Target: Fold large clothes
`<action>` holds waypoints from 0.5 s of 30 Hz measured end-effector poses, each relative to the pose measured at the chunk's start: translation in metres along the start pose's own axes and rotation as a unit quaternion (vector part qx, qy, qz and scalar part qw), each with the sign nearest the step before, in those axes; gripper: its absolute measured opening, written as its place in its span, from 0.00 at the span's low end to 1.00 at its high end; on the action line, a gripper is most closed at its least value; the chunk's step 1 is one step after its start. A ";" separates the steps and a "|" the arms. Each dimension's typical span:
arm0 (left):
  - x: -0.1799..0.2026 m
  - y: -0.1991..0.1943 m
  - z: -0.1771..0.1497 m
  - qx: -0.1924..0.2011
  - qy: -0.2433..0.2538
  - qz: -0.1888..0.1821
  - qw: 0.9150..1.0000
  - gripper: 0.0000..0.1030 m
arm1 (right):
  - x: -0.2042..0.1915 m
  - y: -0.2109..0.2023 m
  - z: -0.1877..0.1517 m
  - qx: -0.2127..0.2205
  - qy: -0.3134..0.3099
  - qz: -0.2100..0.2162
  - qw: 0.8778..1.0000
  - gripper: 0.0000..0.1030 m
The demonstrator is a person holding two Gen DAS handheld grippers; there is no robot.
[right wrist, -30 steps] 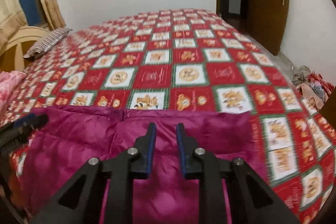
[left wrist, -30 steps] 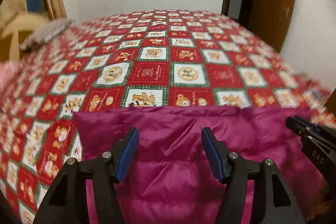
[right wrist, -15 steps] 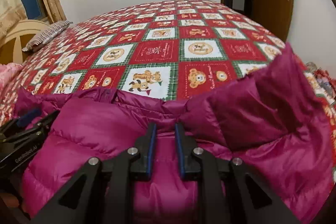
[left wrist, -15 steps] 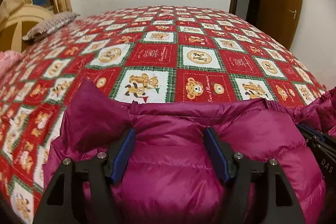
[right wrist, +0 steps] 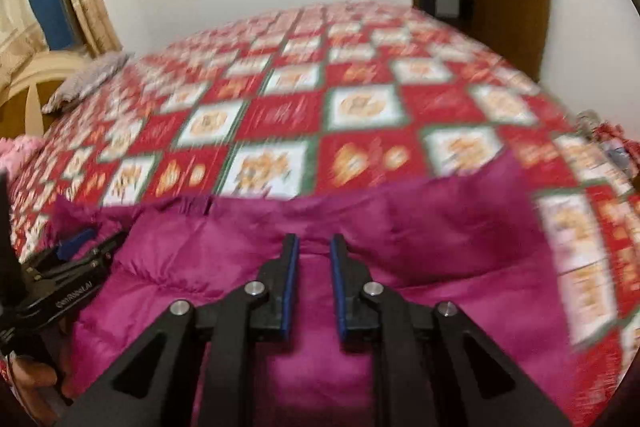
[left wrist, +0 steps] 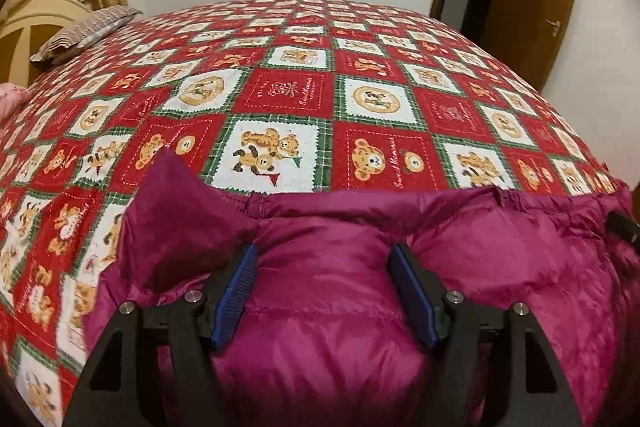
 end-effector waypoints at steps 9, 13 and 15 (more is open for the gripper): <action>-0.024 -0.013 -0.009 0.003 0.005 0.054 0.999 0.69 | 0.075 0.022 -0.023 -0.020 0.051 -0.039 0.998 0.16; -0.031 0.000 -0.011 0.003 -0.025 0.041 0.999 0.73 | 0.077 0.028 -0.023 -0.023 0.063 -0.016 0.998 0.16; -0.029 0.001 -0.011 -0.001 -0.019 0.047 0.999 0.73 | 0.079 0.027 -0.023 -0.023 0.070 -0.011 0.997 0.16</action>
Point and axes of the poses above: each gripper's, at about its wrist camera, not at the fingertips, and y roughly the way its jaws point, x to its right, z to its top, the point moved 8 cm from there along y, roughly the way its jaws point, and after that the axes turned 9 degrees about y, right-handed, at the moved point
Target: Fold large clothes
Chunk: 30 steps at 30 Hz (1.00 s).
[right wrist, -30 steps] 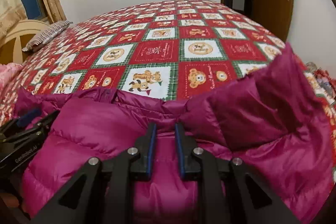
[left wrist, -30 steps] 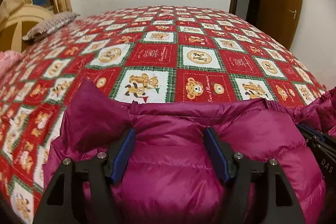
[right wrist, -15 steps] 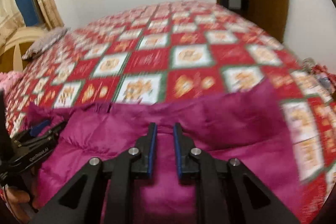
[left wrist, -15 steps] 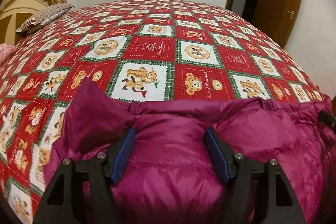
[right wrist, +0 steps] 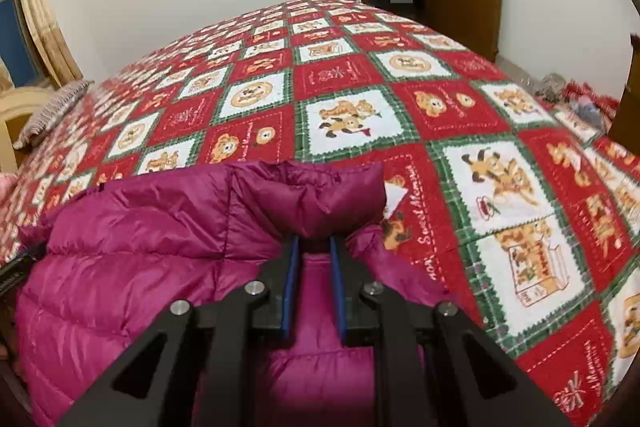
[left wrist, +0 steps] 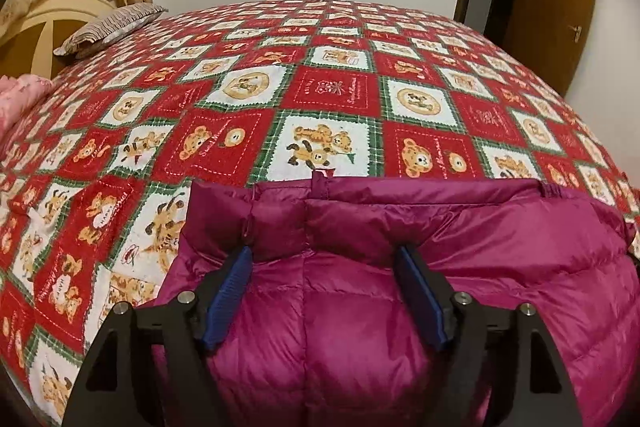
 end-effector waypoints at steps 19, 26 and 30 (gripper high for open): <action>-0.054 -0.139 -0.105 0.040 -0.095 -0.025 0.994 0.74 | -0.092 -0.118 -0.076 0.036 -0.104 0.082 0.991 0.17; -0.054 -0.121 -0.147 0.007 -0.172 -0.027 0.985 0.74 | -0.094 -0.072 -0.118 -0.006 -0.108 0.063 0.992 0.17; -0.040 -0.116 -0.142 0.018 -0.177 -0.049 0.983 0.76 | -0.092 -0.067 -0.123 -0.003 -0.107 0.057 0.993 0.16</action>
Point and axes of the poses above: each gripper's, at about its wrist camera, not at the fingertips, and y roughly the way its jaws point, x to its right, z to its top, the point moved 8 cm from there along y, roughly the way its jaws point, and after that the axes turned 9 degrees about y, right-handed, at the moved point
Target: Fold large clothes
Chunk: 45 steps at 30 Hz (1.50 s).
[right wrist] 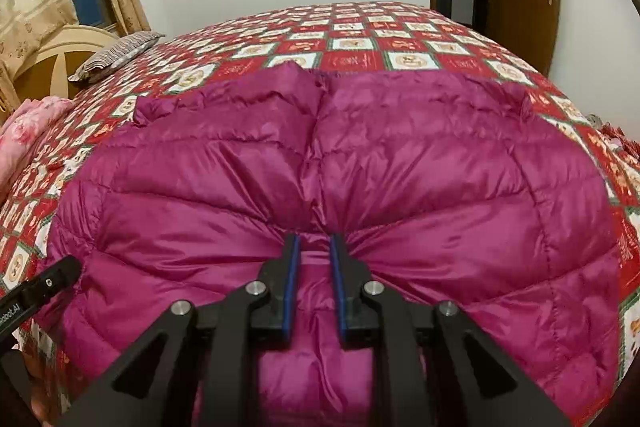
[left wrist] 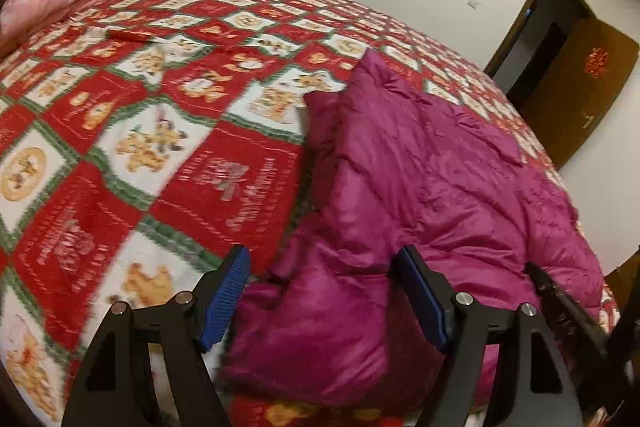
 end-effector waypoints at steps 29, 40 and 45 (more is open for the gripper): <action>0.057 -0.122 0.076 0.136 0.121 -0.130 0.975 0.14 | -0.082 -0.013 -0.036 -0.086 0.118 0.189 0.971 0.16; 0.102 -0.125 0.063 0.147 0.229 -0.108 0.956 0.15 | -0.063 -0.050 -0.025 -0.080 0.165 0.272 0.945 0.15; 0.132 -0.114 0.046 0.141 0.274 -0.111 0.945 0.15 | 0.007 -0.081 -0.005 -0.025 0.180 0.220 0.958 0.15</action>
Point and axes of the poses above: each gripper's, at about its wrist camera, not at the fingertips, and y roughly the way its jaws point, x to its right, z to its top, the point moved 8 cm from there along y, roughly the way its jaws point, and after that the axes turned 9 degrees about y, right-handed, at the moved point
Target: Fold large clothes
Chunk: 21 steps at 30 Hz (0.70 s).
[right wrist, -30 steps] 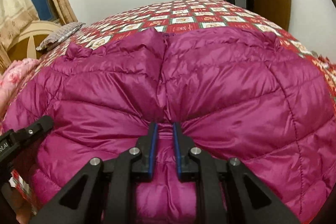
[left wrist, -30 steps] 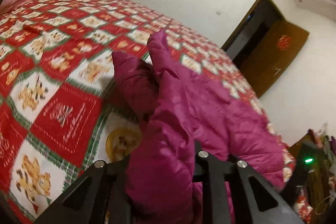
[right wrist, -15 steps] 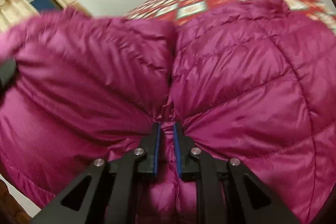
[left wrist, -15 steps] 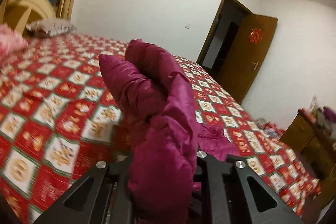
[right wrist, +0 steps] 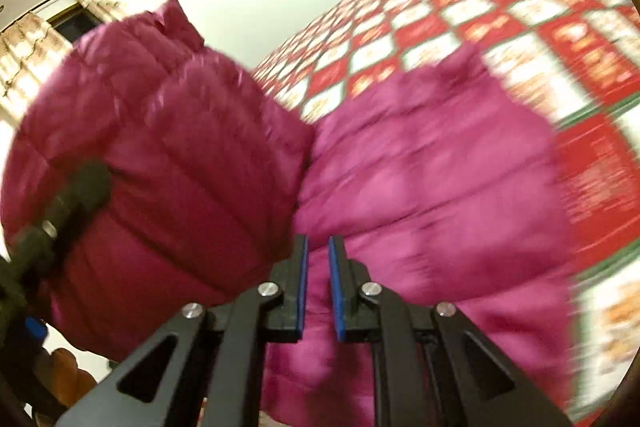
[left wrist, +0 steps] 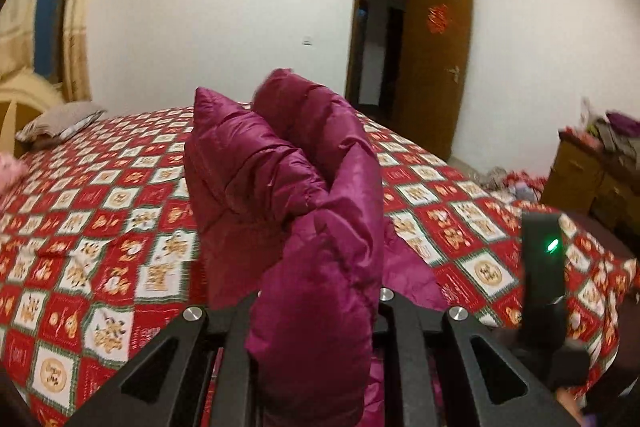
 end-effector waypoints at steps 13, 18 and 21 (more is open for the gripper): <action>0.056 0.034 -0.021 -0.042 0.065 -0.024 0.997 0.15 | 0.065 -0.070 0.021 0.055 0.025 -0.069 0.996 0.15; 0.085 0.056 -0.048 -0.078 0.096 -0.039 0.992 0.15 | 0.090 -0.089 0.026 0.070 0.044 -0.087 0.993 0.15; 0.097 0.065 -0.061 -0.091 0.110 -0.048 0.989 0.15 | 0.097 -0.099 0.028 0.072 0.046 -0.089 0.992 0.16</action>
Point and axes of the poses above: each gripper's, at about its wrist camera, not at the fingertips, and y roughly the way its jaws point, x to its right, z to its top, the point moved 8 cm from there along y, roughly the way its jaws point, and after that the axes turned 9 degrees about y, right-handed, at the moved point
